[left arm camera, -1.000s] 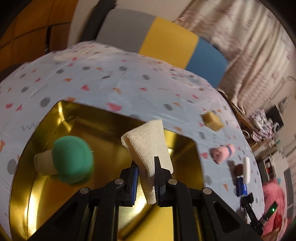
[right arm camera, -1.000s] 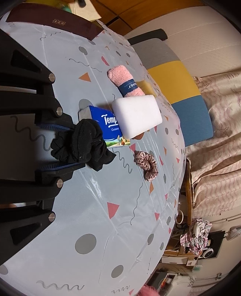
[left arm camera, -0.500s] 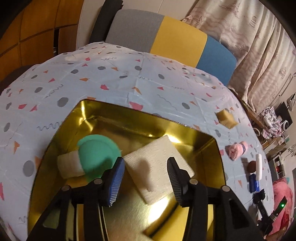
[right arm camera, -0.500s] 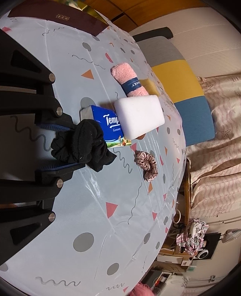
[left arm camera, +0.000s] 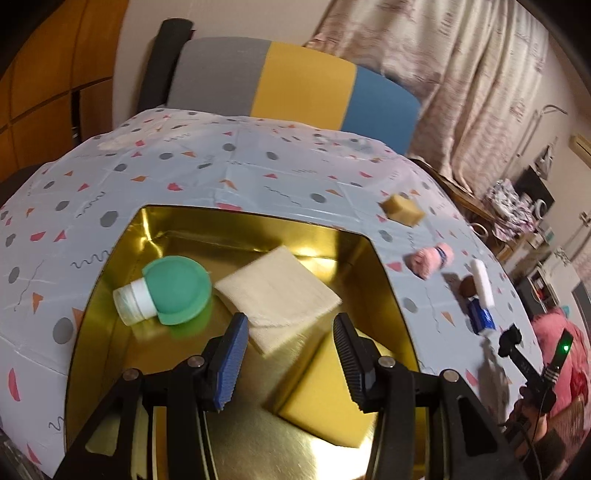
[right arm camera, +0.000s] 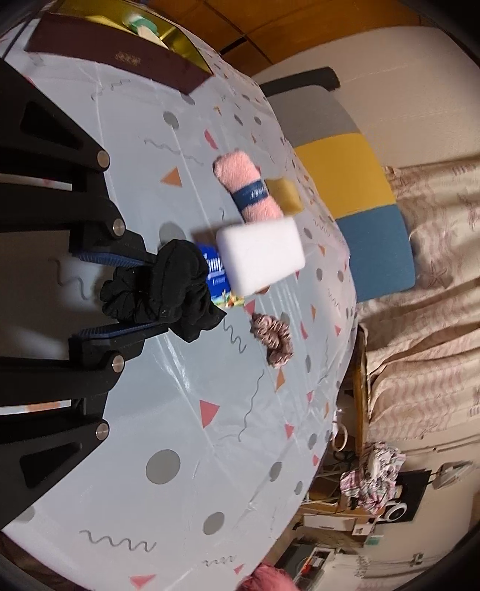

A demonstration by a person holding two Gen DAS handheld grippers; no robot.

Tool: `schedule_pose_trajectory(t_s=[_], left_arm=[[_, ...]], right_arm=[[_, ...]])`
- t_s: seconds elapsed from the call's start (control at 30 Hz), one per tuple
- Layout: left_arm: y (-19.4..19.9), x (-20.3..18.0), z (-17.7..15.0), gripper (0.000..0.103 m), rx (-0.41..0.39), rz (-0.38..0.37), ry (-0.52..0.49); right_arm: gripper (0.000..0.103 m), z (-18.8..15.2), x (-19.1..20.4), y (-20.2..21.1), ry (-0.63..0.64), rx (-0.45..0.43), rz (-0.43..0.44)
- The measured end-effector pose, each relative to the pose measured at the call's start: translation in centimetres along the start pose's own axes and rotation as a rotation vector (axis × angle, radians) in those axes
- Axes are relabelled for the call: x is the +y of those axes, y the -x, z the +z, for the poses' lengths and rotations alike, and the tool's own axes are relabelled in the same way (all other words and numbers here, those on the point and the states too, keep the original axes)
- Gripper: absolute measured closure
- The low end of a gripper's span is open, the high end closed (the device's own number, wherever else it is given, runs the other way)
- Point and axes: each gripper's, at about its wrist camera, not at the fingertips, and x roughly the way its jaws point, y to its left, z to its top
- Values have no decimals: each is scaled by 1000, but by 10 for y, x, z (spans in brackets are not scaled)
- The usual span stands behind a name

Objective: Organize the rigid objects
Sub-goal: 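Carry the black scrunchie into the gold tray and open the right gripper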

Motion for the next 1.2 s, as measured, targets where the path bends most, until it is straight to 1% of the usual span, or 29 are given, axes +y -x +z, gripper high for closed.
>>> schedule_pose_trajectory(t_s=[0.13,0.23,0.33,0.47,0.57,0.63,0.7,0.8,0.93,0.97,1.07,1.13,1.17,1.2], left_arm=[[5,-4,-8,55,-3,-27,-11],[11,-4,-14,55,-7,-42,-22],[16,-3,-20,55,-8,-25,-49],[24,2,-30,55,-5,-19,-64],[29,10,-35,55,-8,-13,-58],[32,16,-38,55,-5,-15,-49],[35,23,-41,55,-2,-5,-37],[39,32,-44,55,-2,-2,-23],[46,45,-46,55,-14,8,-2],[47,48,-46,55,-17,10,4],[49,55,-47,55,-18,9,26],[50,58,-48,55,-16,10,34],[50,59,-49,55,-16,9,37],[50,59,-49,55,-16,7,38]], right_arm=[[76,2,21,17,30,0,45],[76,5,49,26,58,15,105],[76,7,88,30,103,32,188],[76,12,158,34,183,57,330],[76,12,205,30,240,91,393],[76,13,234,23,274,114,420],[76,14,264,13,335,131,416],[76,12,299,-6,400,173,385],[75,11,320,-31,457,227,336],[73,10,325,-36,472,235,323],[73,10,332,-52,504,251,285],[68,12,332,-57,503,247,261],[59,14,331,-60,495,244,257],[54,16,331,-60,484,240,266]])
